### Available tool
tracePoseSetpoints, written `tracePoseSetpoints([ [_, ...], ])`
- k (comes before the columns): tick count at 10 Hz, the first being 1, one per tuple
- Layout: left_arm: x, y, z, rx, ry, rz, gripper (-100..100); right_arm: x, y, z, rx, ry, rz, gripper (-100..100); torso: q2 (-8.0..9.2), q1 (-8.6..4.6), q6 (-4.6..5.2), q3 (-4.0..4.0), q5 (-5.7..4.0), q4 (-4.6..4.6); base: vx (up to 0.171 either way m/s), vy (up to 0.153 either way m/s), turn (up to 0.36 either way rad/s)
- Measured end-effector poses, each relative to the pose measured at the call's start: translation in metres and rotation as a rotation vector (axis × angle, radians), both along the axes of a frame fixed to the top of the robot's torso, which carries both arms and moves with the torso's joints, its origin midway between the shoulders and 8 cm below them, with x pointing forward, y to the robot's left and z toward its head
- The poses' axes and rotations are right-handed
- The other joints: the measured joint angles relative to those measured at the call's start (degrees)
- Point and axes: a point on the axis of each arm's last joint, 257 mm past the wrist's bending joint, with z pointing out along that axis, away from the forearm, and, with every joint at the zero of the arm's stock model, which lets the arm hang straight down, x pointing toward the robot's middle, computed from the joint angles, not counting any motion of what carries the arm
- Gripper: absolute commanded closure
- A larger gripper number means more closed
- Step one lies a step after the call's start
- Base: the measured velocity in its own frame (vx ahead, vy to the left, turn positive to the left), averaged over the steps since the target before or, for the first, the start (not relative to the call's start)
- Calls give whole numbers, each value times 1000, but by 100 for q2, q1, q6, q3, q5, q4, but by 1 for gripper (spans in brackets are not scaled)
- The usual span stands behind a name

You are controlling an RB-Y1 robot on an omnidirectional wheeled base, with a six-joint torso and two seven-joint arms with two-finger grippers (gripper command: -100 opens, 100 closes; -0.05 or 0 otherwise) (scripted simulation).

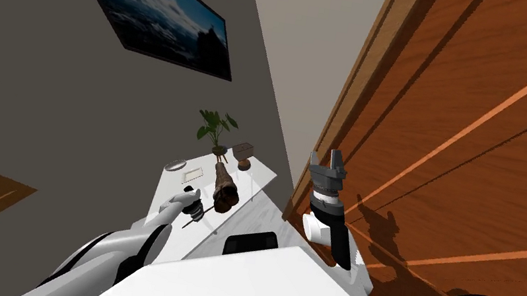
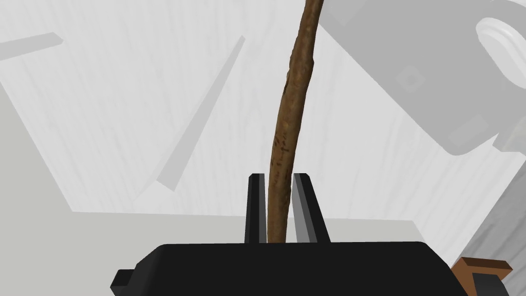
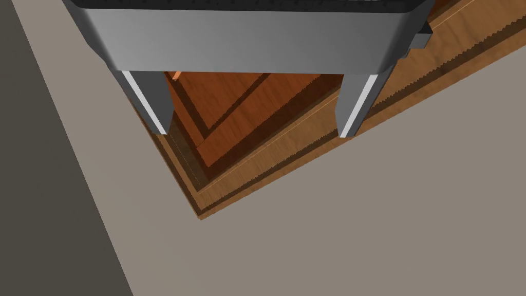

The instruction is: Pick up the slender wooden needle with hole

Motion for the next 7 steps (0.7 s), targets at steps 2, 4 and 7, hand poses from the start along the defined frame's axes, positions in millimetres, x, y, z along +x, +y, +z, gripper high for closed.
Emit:
tracePoseSetpoints([
  [2,1,6,3,-10,-12,37,100,0,0,0,0,0,0,0,-2,6,-18,-2,-2,-3,-44,0,-137],
  [4,-9,23,3,0,-5,74,100,0,0,0,0,0,0,0,4,4,-11,3,-2,1,-52,7,-136],
  [7,-18,41,4,-1,-3,131,100,0,0,0,0,0,0,0,9,2,-15,6,-3,2,-60,-4,-182],
])
